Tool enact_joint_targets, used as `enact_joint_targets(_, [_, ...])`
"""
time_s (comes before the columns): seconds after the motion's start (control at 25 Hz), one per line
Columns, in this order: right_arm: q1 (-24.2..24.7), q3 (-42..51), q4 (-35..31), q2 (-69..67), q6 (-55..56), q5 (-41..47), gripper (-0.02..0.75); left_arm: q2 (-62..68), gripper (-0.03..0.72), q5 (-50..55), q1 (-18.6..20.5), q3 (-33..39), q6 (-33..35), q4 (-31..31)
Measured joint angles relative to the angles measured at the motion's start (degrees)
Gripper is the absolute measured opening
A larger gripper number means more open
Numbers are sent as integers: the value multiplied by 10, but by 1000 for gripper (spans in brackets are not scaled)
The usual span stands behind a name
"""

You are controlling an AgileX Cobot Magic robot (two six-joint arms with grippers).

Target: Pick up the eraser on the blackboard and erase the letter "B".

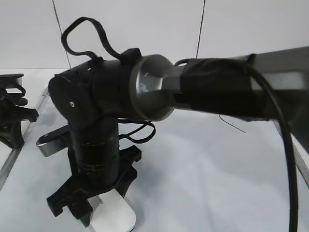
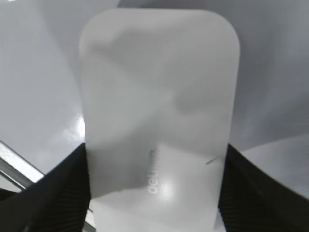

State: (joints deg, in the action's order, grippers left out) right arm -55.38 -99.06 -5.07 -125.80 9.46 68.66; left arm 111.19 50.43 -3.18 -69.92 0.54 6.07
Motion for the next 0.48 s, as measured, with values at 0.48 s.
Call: enact_joint_targets(0.48, [181, -1, -3, 0, 14, 8, 543, 0, 22, -1, 0, 0, 0, 1])
